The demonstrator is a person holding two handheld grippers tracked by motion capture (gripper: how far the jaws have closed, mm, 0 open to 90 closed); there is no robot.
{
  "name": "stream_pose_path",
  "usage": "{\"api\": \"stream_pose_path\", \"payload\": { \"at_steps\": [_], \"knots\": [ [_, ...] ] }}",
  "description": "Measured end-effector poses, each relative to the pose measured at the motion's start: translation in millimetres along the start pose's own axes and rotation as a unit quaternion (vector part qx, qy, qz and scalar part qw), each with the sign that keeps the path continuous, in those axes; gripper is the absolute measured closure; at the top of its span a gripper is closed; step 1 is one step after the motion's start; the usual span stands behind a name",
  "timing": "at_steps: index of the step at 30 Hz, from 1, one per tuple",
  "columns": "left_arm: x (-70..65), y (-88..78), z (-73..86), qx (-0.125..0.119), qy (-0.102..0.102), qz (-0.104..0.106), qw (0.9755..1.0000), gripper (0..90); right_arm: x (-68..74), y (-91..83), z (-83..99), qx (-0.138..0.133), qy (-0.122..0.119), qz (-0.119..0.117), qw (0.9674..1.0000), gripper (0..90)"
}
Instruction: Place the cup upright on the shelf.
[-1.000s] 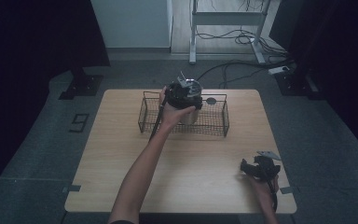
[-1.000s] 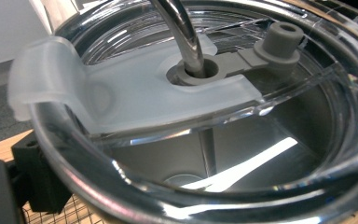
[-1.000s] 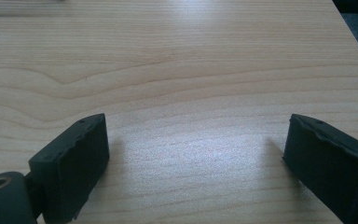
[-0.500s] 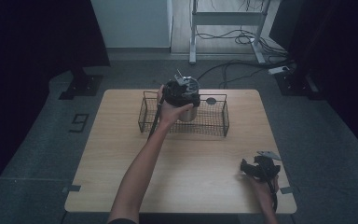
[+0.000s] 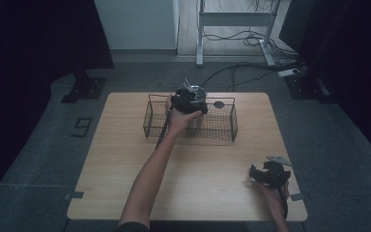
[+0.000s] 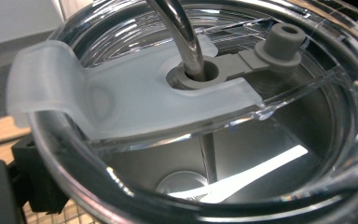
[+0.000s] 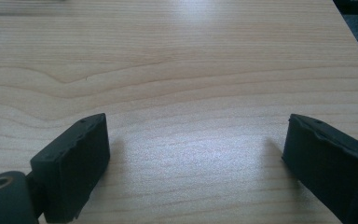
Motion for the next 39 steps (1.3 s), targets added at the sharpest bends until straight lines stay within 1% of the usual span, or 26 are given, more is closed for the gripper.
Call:
{"api": "stream_pose_path", "payload": {
  "at_steps": [1,3,4,5,6,8,11,14,15,17,19,20,22,23,24,25,28,33,34,35,36,37,39],
  "knots": [
    [0.0,0.0,0.0,0.0,0.0,0.0,1.0,4.3,0.0,0.0,0.0,0.0,0.0,0.0,1.0,6.9],
    [-1.1,7.6,8.1,0.011,0.001,-0.003,0.9999,4.3,0.1,-0.1,0.1,0.001,0.001,0.0,1.0,7.0],
    [-1.1,7.6,8.1,0.011,0.001,-0.003,0.9999,4.3,0.1,-0.1,0.1,0.001,0.001,-0.001,1.0,7.0],
    [-1.8,11.4,12.6,0.016,0.0,-0.002,0.9999,4.3,0.1,-0.1,0.1,0.001,0.001,0.0,1.0,7.0],
    [-1.8,11.4,12.6,0.016,0.0,-0.002,0.9999,4.3,0.1,-0.2,0.1,0.0,0.001,0.0,1.0,7.0],
    [-2.9,15.2,17.9,0.02,0.001,-0.001,0.9998,4.3,0.1,-0.2,0.1,0.001,0.001,-0.001,1.0,7.0],
    [-3.7,15.0,20.0,0.013,-0.002,0.001,0.9999,4.3,0.1,-0.2,0.1,0.001,0.001,0.0,1.0,7.1],
    [-4.3,14.4,22.6,0.014,0.002,0.003,0.9999,4.2,0.1,-0.2,0.1,0.001,0.001,0.001,1.0,7.2],
    [-3.9,13.9,23.5,0.014,0.006,0.005,0.9999,4.2,0.1,-0.3,0.1,0.001,0.001,0.001,1.0,7.2],
    [-2.9,11.5,24.5,0.018,0.005,0.011,0.9998,4.0,0.1,-0.3,0.1,0.001,0.001,0.001,1.0,7.2],
    [-1.8,10.2,24.9,0.021,0.002,0.011,0.9997,3.8,0.1,-0.3,0.1,0.001,0.001,0.001,1.0,7.3],
    [0.3,7.1,26.5,0.02,-0.005,0.008,0.9998,3.5,0.0,-0.2,0.2,0.0,0.0,0.002,1.0,7.3],
    [1.4,5.1,27.4,0.016,-0.003,0.009,0.9998,0.0,0.1,-0.3,0.1,0.0,0.001,0.002,1.0,7.3],
    [3.1,0.5,27.8,0.009,-0.003,0.01,0.9999,0.0,0.0,-0.3,0.1,0.0,0.001,0.002,1.0,7.4],
    [3.1,0.5,27.8,0.009,-0.003,0.01,0.9999,0.0,0.0,-0.3,0.1,0.0,0.001,0.002,1.0,7.4],
    [4.1,-4.5,27.3,0.002,-0.006,0.015,0.9999,0.0,0.0,-0.3,0.1,0.0,0.001,0.002,1.0,7.5],
    [6.0,-12.7,27.5,-0.008,-0.009,0.021,0.9997,0.0,0.0,-0.3,0.1,0.0,0.001,0.002,1.0,7.5],
    [9.7,-27.3,31.3,-0.019,-0.015,0.033,0.9992,0.0,0.0,-0.3,0.1,0.0,0.001,0.002,1.0,7.7],
    [9.7,-27.3,31.3,-0.019,-0.015,0.033,0.9992,0.0,0.0,-0.3,0.1,0.0,0.001,0.002,1.0,7.7],
    [10.3,-34.1,33.6,-0.022,-0.015,0.042,0.9988,0.0,-0.1,-0.3,0.1,0.0,0.001,0.002,1.0,7.8],
    [10.3,-34.1,33.6,-0.022,-0.015,0.042,0.9988,0.0,-0.1,-0.3,0.1,0.0,0.001,0.002,1.0,7.8],
    [9.4,-40.6,36.6,-0.023,-0.012,0.05,0.9984,0.0,-0.2,-0.5,0.1,0.0,0.001,0.003,1.0,7.9],
    [8.0,-47.3,40.9,-0.021,-0.002,0.056,0.9982,0.0,-0.2,-0.5,0.1,0.0,0.001,0.003,1.0,7.9]
  ]
}}
Point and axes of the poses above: each handheld gripper's, and its own axes: y roughly forward along the jaws, z roughly out of its underside, x roughly to its left, the point moved 4 cm from there along y, roughly forward along the jaws, and after that the axes turned 4 degrees about -y, right-handed, at the moved point
